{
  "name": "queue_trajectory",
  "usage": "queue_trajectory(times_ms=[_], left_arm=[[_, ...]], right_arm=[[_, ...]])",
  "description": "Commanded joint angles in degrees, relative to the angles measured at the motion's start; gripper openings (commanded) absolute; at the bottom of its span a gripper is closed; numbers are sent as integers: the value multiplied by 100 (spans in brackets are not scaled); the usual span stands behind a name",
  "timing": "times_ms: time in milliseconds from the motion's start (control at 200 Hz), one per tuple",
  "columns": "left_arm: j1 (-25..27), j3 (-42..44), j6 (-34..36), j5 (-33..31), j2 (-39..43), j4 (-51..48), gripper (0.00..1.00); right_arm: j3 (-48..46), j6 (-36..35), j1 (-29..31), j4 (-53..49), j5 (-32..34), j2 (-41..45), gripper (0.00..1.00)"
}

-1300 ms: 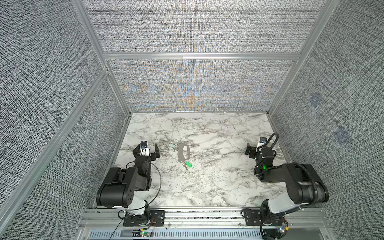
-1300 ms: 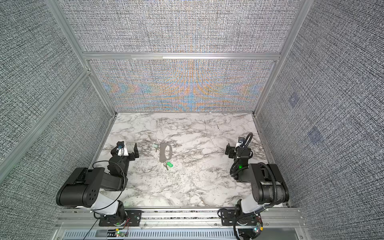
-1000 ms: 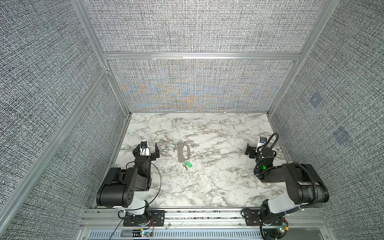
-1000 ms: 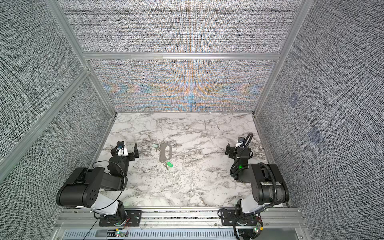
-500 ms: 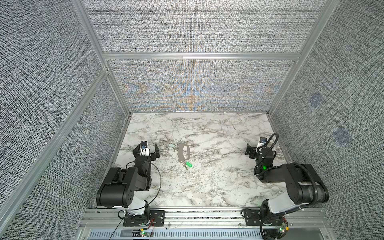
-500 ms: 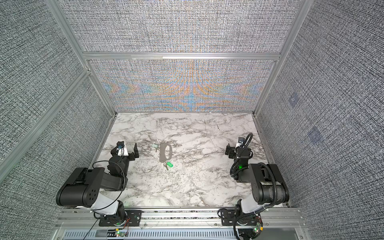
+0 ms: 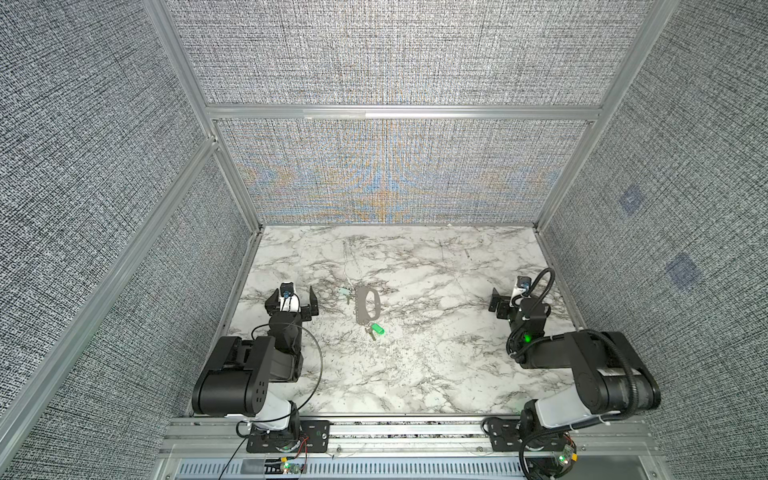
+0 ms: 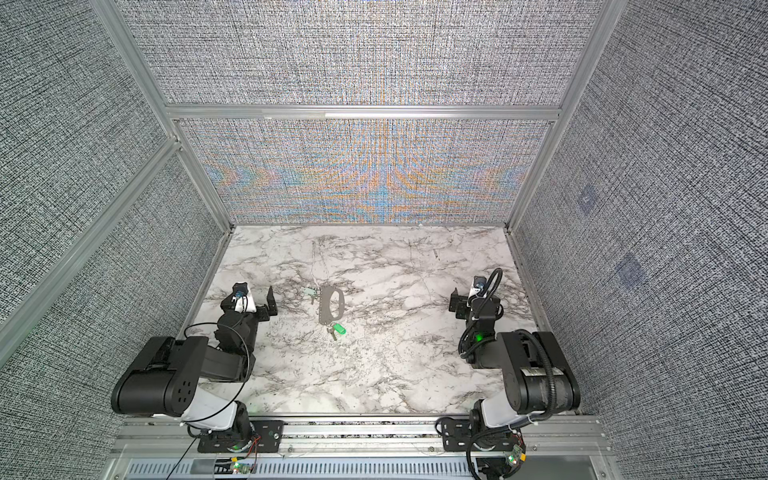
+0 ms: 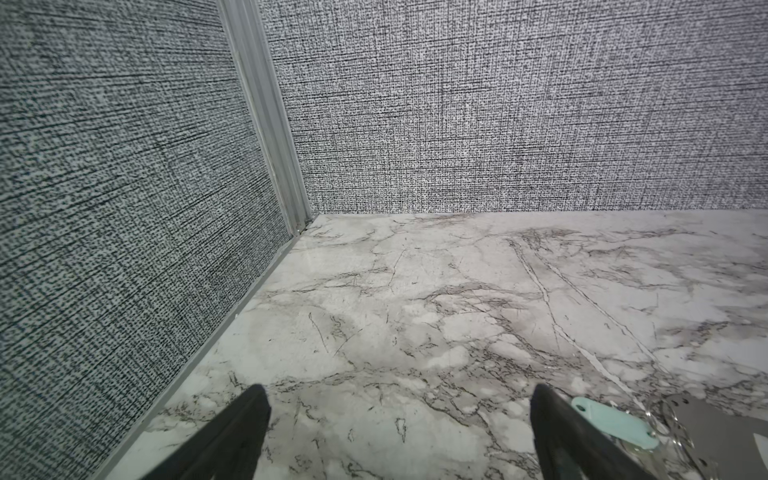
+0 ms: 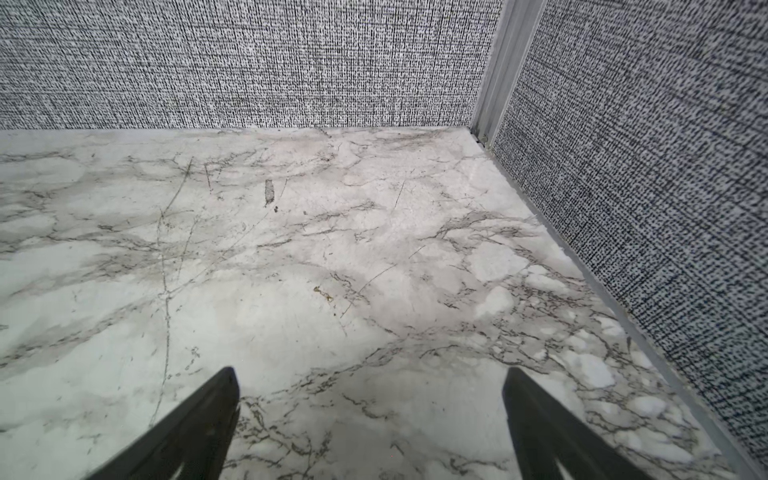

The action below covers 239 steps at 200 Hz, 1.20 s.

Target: Remove the keys from the keyring

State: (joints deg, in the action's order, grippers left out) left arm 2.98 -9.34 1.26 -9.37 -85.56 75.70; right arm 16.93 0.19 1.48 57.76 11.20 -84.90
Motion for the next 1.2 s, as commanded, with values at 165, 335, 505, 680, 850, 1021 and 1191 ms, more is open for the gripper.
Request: queue_trajectory(times_ms=[165,335,505,680,850,1021,1191], left_arm=[[39,-367,-210,-357,1650,-1733,99],[39,-1131,-812,329,2569,-3621,99],[28,-1430,-1715,555,3077,-4775,99],[29,-1430,-2139,720,3411,-5284,99],[28,-1490,-2248,1263,3381,-5518,99],[27,-1535,-2257,1663,3216,-5541,97],[28,-1518,-2374,1937,2980,-5326,95]], right_arm=[[1624,-262,813,-2974,-272,892,99],[2890,58,2204,-4062,-481,183,97],[4525,230,3317,-5096,-748,-1207,91],[5908,406,3974,-5880,-1426,-2461,86],[6834,188,4331,-6780,-1820,-3264,76],[6773,-191,4488,-7067,-2097,-3377,65],[6348,-385,4559,-6975,-2376,-3247,61]])
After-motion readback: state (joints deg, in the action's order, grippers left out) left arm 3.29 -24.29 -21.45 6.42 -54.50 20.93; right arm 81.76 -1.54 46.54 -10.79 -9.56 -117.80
